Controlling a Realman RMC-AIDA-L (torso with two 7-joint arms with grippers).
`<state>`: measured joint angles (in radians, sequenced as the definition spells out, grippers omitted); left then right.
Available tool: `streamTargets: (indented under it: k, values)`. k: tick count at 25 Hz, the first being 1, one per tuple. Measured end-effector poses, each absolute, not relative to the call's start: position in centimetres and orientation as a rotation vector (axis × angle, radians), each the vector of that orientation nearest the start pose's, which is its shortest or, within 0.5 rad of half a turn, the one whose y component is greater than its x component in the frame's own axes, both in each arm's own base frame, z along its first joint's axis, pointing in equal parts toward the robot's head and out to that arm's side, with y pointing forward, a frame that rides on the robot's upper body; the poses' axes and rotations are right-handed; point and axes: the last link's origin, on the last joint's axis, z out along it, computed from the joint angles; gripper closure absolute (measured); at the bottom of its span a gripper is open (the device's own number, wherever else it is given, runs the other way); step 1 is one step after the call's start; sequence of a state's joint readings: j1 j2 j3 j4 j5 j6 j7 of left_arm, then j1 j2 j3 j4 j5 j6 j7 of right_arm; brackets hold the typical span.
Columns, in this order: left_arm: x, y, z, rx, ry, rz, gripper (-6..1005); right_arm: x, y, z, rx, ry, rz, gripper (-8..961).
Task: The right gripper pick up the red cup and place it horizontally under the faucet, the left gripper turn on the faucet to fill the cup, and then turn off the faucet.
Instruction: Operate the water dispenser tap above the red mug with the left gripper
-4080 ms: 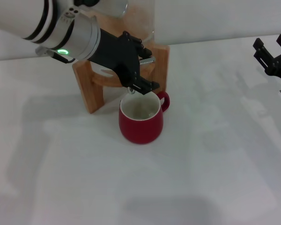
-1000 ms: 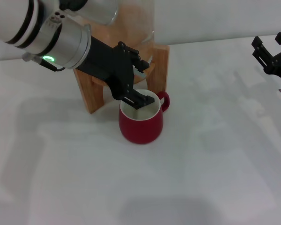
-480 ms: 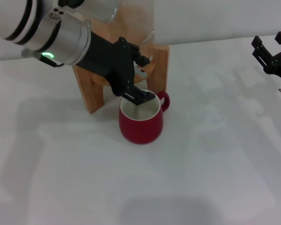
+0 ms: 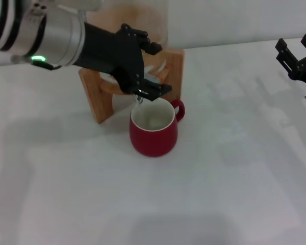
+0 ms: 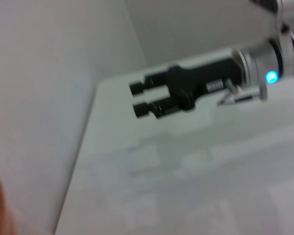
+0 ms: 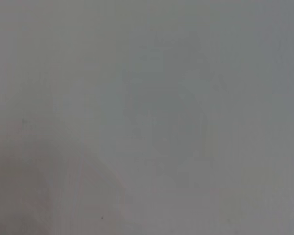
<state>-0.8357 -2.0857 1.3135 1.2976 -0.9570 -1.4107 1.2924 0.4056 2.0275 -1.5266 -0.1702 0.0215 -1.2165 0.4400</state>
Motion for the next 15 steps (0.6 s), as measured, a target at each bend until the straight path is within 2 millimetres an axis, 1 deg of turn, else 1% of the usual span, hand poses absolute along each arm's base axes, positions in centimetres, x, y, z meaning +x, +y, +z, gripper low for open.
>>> streamTargets:
  k: [3,4,6,10,12,15]
  values:
    - [-5.1,38.1,-0.6,-2.849,0.252,-0.11,170,33.9,33.7,3.5,-1.563,0.564,0.857,270]
    - [-6.1,37.4,-0.5,-2.793,0.225,-0.144,169,33.9,33.7,3.5,-1.563,0.565,0.856,270]
    - [-6.7,37.0,-0.3,-2.764,0.206,-0.169,169,34.0,33.8,3.6,-1.563,0.567,0.852,270]
    - [-8.6,35.9,0.3,-2.738,0.096,-0.296,169,34.0,33.9,3.6,-1.565,0.564,0.846,270]
    - [-9.6,35.6,0.7,-2.716,0.04,-0.355,169,33.9,34.0,3.6,-1.566,0.561,0.844,270]
    - [-10.7,35.2,1.1,-2.679,-0.022,-0.423,169,33.9,34.1,3.7,-1.568,0.559,0.843,270]
